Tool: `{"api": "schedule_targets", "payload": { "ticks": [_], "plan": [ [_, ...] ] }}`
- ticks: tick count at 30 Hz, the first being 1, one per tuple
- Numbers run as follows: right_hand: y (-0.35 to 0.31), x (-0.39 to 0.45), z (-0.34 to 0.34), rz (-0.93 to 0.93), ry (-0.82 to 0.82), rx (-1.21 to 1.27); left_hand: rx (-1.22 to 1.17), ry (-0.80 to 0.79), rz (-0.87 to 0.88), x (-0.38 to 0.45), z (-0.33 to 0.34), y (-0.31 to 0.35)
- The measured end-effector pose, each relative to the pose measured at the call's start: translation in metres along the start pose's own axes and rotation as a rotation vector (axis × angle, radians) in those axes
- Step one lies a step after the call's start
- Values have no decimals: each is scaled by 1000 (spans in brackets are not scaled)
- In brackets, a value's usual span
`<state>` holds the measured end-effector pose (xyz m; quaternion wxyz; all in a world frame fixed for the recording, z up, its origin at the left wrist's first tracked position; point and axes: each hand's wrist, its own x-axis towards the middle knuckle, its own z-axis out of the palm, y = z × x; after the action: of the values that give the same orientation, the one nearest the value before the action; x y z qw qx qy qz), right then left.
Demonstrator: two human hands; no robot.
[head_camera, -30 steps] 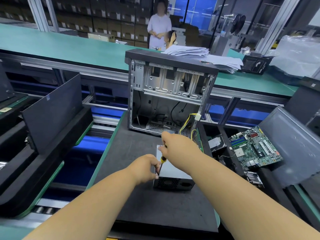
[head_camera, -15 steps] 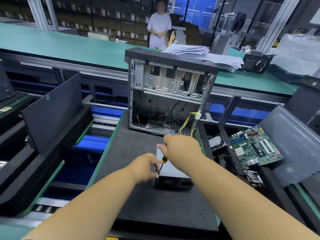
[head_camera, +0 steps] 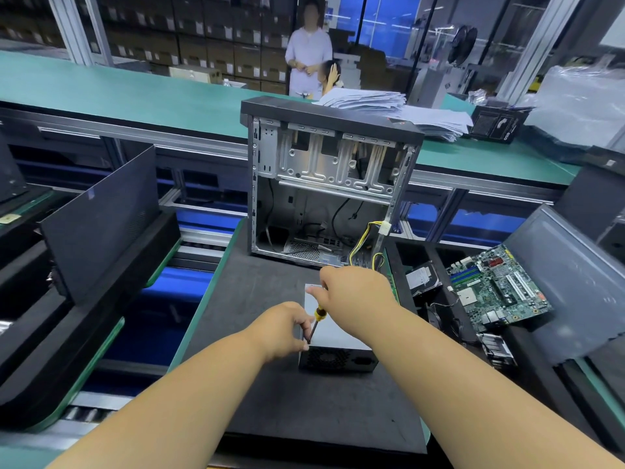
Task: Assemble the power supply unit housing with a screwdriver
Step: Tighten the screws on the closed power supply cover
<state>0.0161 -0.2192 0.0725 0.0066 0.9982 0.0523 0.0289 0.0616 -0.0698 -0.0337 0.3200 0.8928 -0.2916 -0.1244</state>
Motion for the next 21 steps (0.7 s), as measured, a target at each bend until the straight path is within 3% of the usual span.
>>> {"api": "schedule_targets", "payload": {
  "ticks": [7,15,21],
  "plan": [
    [-1,-2,-7,-42,-44,182,4,-9,17,1,-1,1],
    [2,1,-4,66,-7,-21,-19,-14,0,0,0,0],
    [2,-1,-11,-23,-87,221,13,-18,13,1,0,-1]
  ]
}}
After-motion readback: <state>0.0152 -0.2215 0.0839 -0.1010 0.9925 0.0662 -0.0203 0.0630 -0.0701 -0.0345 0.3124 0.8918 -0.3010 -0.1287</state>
